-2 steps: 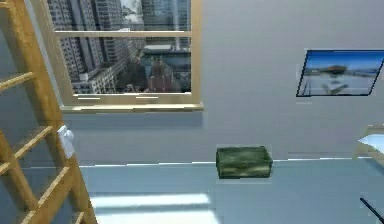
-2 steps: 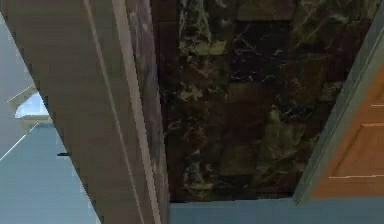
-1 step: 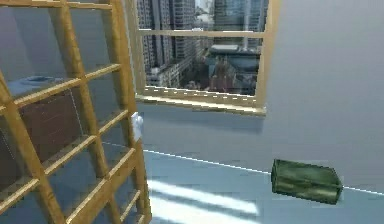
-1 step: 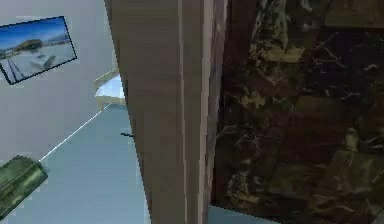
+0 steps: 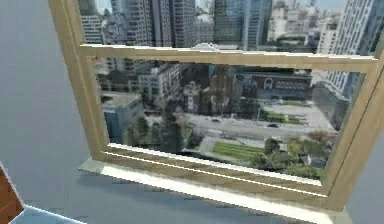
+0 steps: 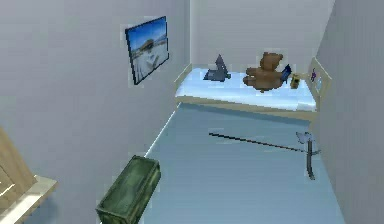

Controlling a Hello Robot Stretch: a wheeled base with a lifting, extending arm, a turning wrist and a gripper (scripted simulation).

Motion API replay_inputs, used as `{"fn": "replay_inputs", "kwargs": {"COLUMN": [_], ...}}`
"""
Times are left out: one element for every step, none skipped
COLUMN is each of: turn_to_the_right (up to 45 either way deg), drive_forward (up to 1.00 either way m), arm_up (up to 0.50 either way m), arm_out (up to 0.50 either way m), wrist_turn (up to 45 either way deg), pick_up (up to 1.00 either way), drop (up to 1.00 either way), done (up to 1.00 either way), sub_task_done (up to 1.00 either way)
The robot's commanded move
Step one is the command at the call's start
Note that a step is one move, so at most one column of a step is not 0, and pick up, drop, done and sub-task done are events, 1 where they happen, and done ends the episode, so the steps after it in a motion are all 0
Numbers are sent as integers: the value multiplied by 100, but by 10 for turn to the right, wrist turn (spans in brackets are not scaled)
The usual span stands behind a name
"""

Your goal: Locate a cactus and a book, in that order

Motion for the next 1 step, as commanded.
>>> {"fn": "replay_inputs", "kwargs": {"turn_to_the_right": [-60], "drive_forward": [0], "arm_up": [0], "arm_out": [0], "wrist_turn": [0], "pick_up": [0], "drop": [0], "done": [0], "sub_task_done": [0]}}
